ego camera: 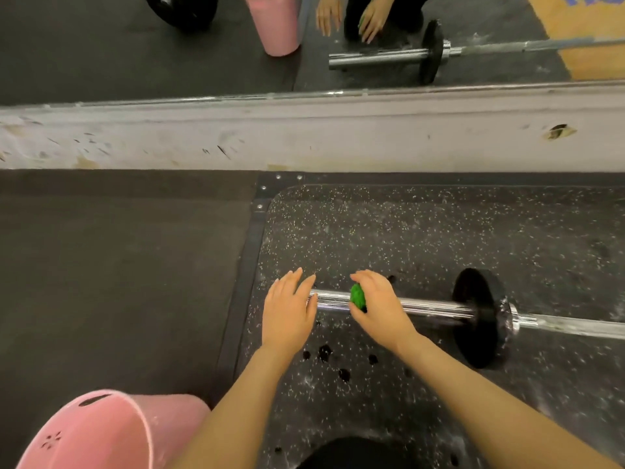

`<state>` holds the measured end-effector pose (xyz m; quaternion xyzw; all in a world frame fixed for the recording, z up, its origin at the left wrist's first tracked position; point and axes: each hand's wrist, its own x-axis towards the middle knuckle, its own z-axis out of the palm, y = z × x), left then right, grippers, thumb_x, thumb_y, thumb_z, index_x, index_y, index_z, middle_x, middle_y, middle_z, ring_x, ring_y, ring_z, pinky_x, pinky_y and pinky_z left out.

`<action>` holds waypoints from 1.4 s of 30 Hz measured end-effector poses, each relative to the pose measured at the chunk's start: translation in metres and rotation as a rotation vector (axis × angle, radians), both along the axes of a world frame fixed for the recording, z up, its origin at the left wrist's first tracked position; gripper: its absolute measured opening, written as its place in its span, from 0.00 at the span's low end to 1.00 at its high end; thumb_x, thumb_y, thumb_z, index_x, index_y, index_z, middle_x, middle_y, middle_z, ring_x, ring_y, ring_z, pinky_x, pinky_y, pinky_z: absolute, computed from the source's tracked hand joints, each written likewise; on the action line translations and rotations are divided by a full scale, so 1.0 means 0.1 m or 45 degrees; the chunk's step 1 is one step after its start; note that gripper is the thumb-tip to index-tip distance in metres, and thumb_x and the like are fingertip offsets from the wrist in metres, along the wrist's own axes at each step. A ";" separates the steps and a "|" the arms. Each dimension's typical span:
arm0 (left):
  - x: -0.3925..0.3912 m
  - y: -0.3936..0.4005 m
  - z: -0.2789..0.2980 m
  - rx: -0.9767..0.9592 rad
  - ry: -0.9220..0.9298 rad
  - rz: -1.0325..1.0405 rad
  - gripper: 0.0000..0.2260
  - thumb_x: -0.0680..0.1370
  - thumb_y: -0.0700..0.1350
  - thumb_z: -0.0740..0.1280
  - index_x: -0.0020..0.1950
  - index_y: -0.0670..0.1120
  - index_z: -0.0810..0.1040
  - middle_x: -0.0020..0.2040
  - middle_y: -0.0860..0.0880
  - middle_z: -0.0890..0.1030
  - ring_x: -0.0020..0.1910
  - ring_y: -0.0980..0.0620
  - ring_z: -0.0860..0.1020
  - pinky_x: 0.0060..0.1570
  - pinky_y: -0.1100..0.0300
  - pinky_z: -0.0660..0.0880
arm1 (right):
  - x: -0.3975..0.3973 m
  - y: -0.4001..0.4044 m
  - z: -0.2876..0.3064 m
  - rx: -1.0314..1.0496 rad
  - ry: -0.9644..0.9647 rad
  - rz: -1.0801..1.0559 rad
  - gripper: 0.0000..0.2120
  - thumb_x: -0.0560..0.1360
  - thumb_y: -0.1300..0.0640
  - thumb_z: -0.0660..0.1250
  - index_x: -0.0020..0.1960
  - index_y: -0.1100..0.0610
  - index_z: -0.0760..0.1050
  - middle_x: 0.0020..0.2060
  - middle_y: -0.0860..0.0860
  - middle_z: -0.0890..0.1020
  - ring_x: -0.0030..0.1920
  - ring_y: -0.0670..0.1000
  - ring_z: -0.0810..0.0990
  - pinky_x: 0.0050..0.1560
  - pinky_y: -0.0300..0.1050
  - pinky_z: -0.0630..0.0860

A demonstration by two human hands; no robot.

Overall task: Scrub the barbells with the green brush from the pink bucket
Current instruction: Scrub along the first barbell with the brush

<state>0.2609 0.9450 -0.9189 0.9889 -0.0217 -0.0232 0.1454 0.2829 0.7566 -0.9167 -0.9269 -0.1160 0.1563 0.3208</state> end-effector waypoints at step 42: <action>0.57 -0.01 -0.91 -0.032 -0.323 -0.172 0.17 0.80 0.50 0.57 0.63 0.45 0.78 0.68 0.43 0.73 0.64 0.44 0.74 0.68 0.47 0.64 | 1.09 -0.15 -1.00 -0.412 0.101 0.135 0.25 0.78 0.56 0.66 0.74 0.54 0.64 0.67 0.55 0.73 0.65 0.57 0.72 0.63 0.52 0.70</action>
